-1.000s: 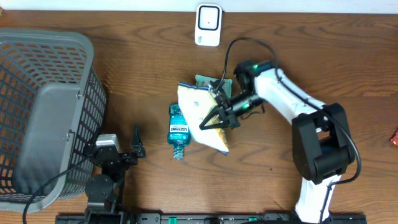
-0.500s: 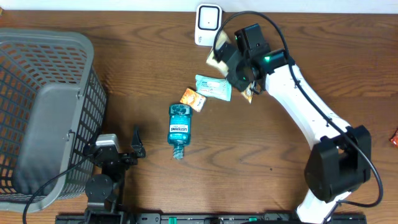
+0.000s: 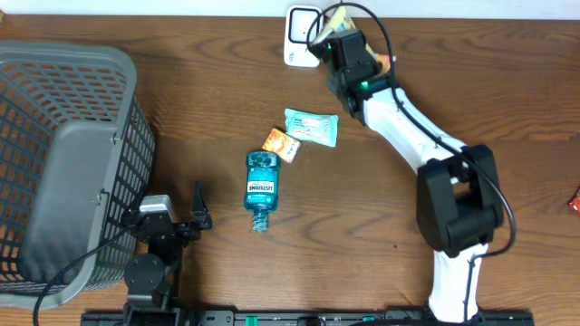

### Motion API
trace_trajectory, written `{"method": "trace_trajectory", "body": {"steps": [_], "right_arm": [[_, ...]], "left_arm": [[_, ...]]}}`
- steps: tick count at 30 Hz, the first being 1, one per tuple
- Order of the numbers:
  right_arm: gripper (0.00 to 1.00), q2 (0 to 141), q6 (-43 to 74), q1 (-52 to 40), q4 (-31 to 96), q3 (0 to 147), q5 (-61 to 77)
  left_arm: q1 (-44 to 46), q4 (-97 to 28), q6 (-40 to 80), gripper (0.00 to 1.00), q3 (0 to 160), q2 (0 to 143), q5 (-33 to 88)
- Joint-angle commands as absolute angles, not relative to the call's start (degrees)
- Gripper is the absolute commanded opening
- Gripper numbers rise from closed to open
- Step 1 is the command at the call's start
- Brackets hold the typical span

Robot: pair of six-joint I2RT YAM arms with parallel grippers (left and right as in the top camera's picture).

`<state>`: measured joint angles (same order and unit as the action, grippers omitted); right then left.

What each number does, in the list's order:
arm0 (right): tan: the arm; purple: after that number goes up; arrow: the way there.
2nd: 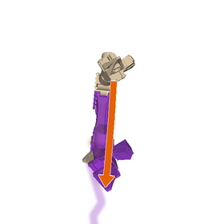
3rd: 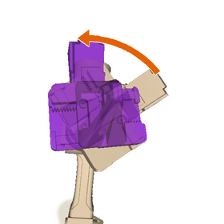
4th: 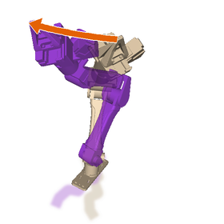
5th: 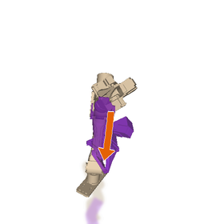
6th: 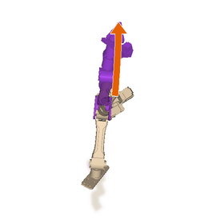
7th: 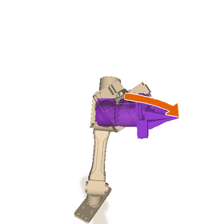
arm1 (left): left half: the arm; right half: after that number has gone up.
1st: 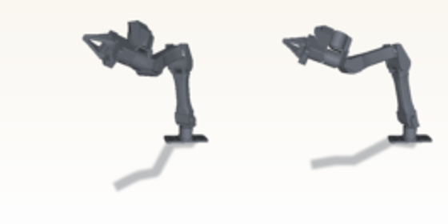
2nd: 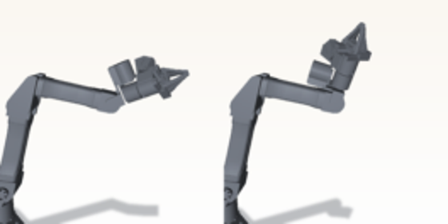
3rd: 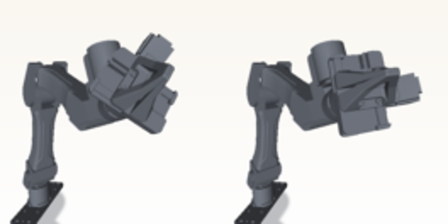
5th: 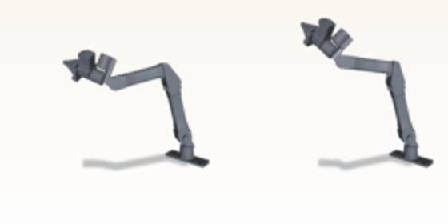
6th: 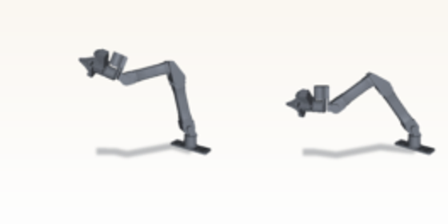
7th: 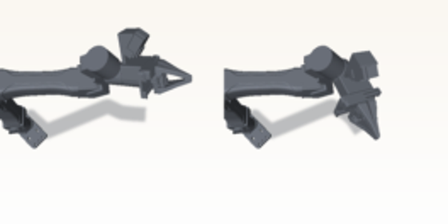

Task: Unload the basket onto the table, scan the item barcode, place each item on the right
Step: 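Carry the wet-wipes pack up and hold it before the white scanner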

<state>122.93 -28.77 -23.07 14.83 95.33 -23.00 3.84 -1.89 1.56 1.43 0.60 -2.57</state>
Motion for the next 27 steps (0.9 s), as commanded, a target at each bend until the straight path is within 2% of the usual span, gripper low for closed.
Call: {"method": "trace_trajectory", "body": {"steps": [1, 10, 16, 22, 27], "right_arm": [[0.01, 128.7, -32.6, -23.4, 13.9, 104.4, -27.2], [0.01, 146.1, -43.9, -23.5, 15.6, 126.9, -35.3], [0.01, 147.0, -45.8, -23.5, 11.4, 128.0, -33.5], [0.01, 147.3, -53.6, -23.6, 3.5, 128.0, -32.4], [0.01, 147.3, -66.2, -23.1, 4.0, 127.8, -29.8]], "left_arm": [[3.6, -3.8, 2.0, 1.00, 0.2, 0.2, -3.9], [3.6, -3.8, 2.0, 1.00, 0.2, 0.2, -3.9], [3.6, -3.8, 2.0, 1.00, 0.2, 0.2, -3.9], [3.6, -3.8, 2.0, 1.00, 0.2, 0.2, -3.9], [3.6, -3.8, 2.0, 1.00, 0.2, 0.2, -3.9]]}}
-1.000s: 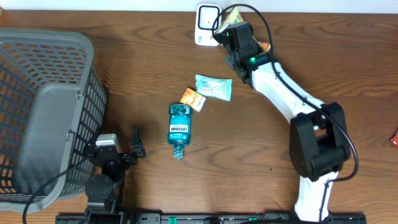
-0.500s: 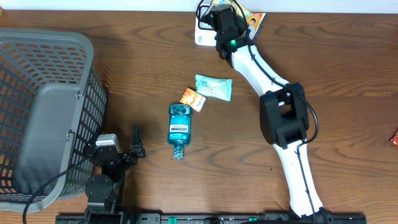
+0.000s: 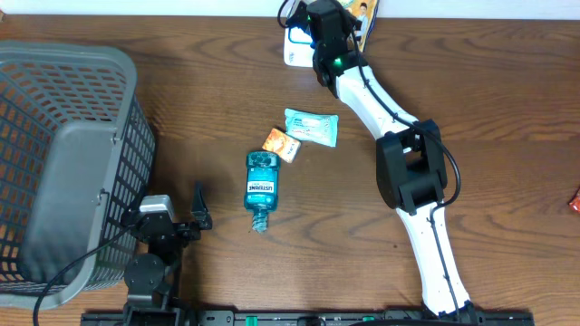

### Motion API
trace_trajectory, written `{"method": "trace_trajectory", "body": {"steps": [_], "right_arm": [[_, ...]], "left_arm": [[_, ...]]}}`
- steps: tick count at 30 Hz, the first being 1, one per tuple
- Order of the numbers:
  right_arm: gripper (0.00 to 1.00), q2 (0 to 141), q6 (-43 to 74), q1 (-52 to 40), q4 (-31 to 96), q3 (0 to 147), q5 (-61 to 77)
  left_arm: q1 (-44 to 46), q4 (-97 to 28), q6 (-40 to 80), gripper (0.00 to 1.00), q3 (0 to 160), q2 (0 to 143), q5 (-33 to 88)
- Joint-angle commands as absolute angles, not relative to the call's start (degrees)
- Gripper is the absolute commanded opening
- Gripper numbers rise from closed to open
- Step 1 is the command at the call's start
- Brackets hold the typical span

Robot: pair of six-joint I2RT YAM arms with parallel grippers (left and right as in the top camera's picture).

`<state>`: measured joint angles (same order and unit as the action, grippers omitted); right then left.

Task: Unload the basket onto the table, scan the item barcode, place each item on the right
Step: 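Carry the wet-wipes pack up and hold it before the white scanner, then move the wet-wipes pack to the right table edge and release it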

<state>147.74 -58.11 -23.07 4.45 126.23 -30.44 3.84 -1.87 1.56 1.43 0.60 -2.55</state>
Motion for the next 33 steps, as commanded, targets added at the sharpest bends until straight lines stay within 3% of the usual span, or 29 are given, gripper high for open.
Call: {"method": "trace_trajectory", "body": {"steps": [1, 9, 16, 24, 33], "right_arm": [[0.01, 147.3, -67.7, -23.0, 4.0, 127.8, -30.1], [0.01, 145.8, -67.2, -22.9, 12.3, 127.8, -37.3], [0.01, 140.1, -48.5, -19.0, 35.5, 127.8, -44.1], [0.01, 138.8, -11.3, -4.3, 66.9, 127.7, -42.4], [0.01, 138.8, 4.0, 16.9, 77.5, 127.6, -41.5]], "left_arm": [[3.6, -3.8, 2.0, 1.00, 0.2, 0.2, -3.9], [3.6, -3.8, 2.0, 1.00, 0.2, 0.2, -3.9], [3.6, -3.8, 2.0, 1.00, 0.2, 0.2, -3.9], [3.6, -3.8, 2.0, 1.00, 0.2, 0.2, -3.9], [3.6, -3.8, 2.0, 1.00, 0.2, 0.2, -3.9]]}}
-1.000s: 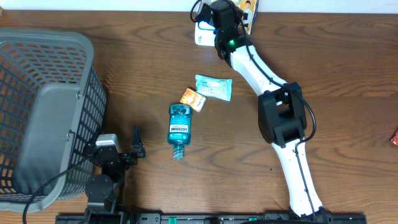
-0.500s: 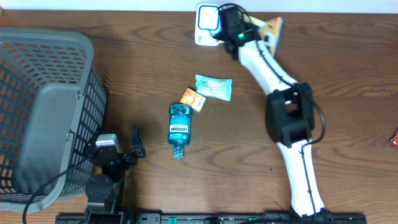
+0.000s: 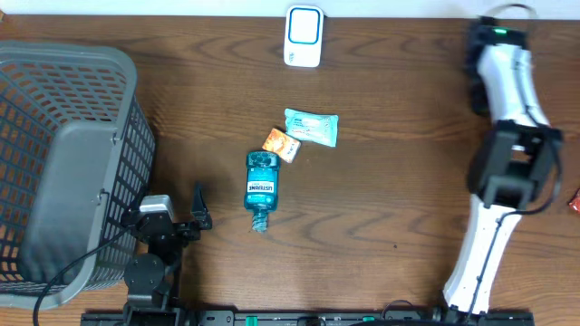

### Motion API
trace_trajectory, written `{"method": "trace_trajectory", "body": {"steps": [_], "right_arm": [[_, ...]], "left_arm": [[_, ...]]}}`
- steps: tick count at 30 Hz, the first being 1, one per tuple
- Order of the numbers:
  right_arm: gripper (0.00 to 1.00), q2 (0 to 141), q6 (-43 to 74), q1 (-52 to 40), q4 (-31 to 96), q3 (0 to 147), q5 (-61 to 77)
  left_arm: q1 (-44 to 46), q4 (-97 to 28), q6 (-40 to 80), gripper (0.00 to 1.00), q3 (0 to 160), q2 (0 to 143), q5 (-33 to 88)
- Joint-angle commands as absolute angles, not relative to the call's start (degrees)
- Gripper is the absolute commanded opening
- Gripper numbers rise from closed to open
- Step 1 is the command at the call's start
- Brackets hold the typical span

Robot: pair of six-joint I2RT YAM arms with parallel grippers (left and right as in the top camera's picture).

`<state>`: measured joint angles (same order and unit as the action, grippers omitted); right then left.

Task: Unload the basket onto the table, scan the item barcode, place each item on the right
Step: 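Move the wet-wipes pack to the right table edge and release it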

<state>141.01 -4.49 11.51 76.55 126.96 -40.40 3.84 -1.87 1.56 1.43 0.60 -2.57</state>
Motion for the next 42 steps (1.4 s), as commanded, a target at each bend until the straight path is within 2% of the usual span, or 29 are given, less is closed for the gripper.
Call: {"method": "trace_trajectory", "body": {"steps": [1, 3, 6, 10, 12, 13, 16, 17, 22, 26, 31, 36, 39, 42], "right_arm": [[0.01, 138.8, 4.6, 19.0, 77.6, 127.6, -41.4], [0.01, 138.8, 4.7, 23.0, 77.6, 127.6, -40.2], [0.09, 138.8, 4.7, 26.7, 77.0, 127.6, -36.3], [0.14, 138.8, 5.2, 30.4, 76.4, 127.6, -33.6], [0.23, 138.7, 6.9, 31.8, 76.6, 127.6, -33.2], [0.37, 138.5, 7.1, 32.4, 76.7, 127.6, -32.0], [0.53, 136.9, 7.1, 33.1, 76.7, 127.7, -28.1], [0.67, 135.5, 7.1, 33.1, 76.7, 127.7, -26.5], [0.71, 125.5, 8.2, 32.9, 76.2, 127.7, -17.1], [0.80, 113.6, 11.3, 32.9, 76.1, 127.7, -2.0], [0.97, 99.1, 12.8, 32.4, 79.3, 127.7, 19.0], [0.99, 90.9, 12.9, 29.0, 83.5, 127.7, 23.1], [0.99, 86.5, 18.5, 22.9, 87.0, 127.7, 23.1], [0.99, 85.7, 19.1, 19.4, 91.3, 127.7, 23.0]], "left_arm": [[3.6, -3.8, 2.0, 1.00, 0.2, 0.2, -3.9], [3.6, -3.8, 2.0, 1.00, 0.2, 0.2, -3.9], [3.6, -3.8, 2.0, 1.00, 0.2, 0.2, -3.9], [3.6, -3.8, 2.0, 1.00, 0.2, 0.2, -3.9], [3.6, -3.8, 2.0, 1.00, 0.2, 0.2, -3.9], [3.6, -3.8, 2.0, 1.00, 0.2, 0.2, -3.9], [3.6, -3.8, 2.0, 1.00, 0.2, 0.2, -3.9], [3.6, -3.8, 2.0, 1.00, 0.2, 0.2, -3.9], [3.6, -3.8, 2.0, 1.00, 0.2, 0.2, -3.9], [3.6, -3.8, 2.0, 1.00, 0.2, 0.2, -3.9], [3.6, -3.8, 2.0, 1.00, 0.2, 0.2, -3.9], [3.6, -3.8, 2.0, 1.00, 0.2, 0.2, -3.9], [3.6, -3.8, 2.0, 1.00, 0.2, 0.2, -3.9], [3.6, -3.8, 2.0, 1.00, 0.2, 0.2, -3.9]]}}
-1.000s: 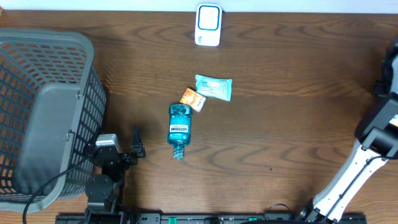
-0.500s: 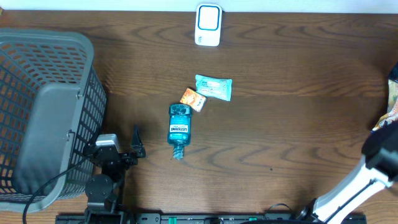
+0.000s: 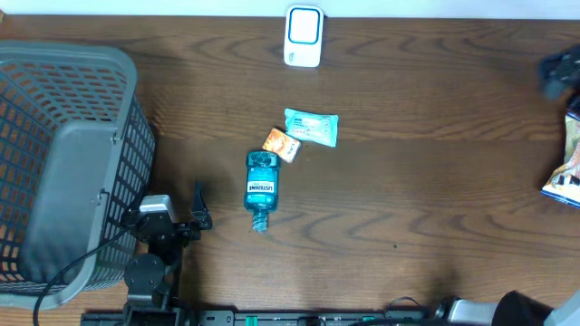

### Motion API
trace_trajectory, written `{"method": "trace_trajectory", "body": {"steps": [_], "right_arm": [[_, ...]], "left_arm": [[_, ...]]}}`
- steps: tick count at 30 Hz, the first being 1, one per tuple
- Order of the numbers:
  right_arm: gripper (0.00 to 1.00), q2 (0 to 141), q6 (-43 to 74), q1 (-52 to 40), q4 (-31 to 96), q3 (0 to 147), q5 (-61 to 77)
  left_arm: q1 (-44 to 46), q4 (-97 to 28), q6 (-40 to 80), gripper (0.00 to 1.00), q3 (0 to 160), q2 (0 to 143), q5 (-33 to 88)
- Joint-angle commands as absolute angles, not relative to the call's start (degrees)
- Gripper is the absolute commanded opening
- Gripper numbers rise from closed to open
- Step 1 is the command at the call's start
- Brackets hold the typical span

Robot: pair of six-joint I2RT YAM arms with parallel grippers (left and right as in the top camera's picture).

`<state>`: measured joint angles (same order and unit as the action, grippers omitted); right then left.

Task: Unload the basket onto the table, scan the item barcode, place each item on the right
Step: 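Move the wet-wipes pack to the right table edge and release it, then reach the right gripper to the small orange snack pack and grasp it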

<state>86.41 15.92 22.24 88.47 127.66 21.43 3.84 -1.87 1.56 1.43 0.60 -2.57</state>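
The white scanner [image 3: 304, 36] lies at the far edge of the table with nothing over it. A dark, blurred part of my right arm [image 3: 559, 71] shows at the right edge. Whether it is the gripper, and whether its fingers are open or shut, cannot be made out. Just below it a blue, white and yellow packet [image 3: 566, 167] is cut off by the frame edge. I cannot tell if that packet is held or lying on the table. My left gripper [image 3: 201, 207] rests open near the front left, with nothing between its fingers.
A teal mouthwash bottle [image 3: 260, 188], a small orange packet [image 3: 282, 144] and a pale green wipes packet [image 3: 311, 126] lie mid-table. A grey mesh basket [image 3: 63, 172] fills the left side. The right arm's base [image 3: 480, 312] sits at the front edge.
The right arm stretched up the right side to the far right corner. Now nearly all of it is out of frame, and a packet shows at the right edge. The left arm is unchanged.
My right gripper held a yellowish packet right beside the scanner. It was still at the scanner a moment later, reaching from another angle. Then the arm stood at the far right corner with the scanner uncovered. Now only a blurred part and a packet show at the right edge.
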Motion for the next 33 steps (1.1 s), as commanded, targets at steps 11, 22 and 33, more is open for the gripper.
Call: {"method": "trace_trajectory", "body": {"steps": [11, 22, 33], "right_arm": [[0.99, 85.0, 13.6, 7.8, 97.3, 125.1, 23.0], [0.99, 84.2, 9.3, -1.4, 94.4, 106.2, 22.5], [0.99, 85.1, 13.5, -18.5, 42.1, 69.2, 30.9]], "left_arm": [[3.6, -3.8, 2.0, 1.00, 0.2, 0.2, -3.9], [3.6, -3.8, 2.0, 1.00, 0.2, 0.2, -3.9], [3.6, -3.8, 2.0, 1.00, 0.2, 0.2, -3.9]]}}
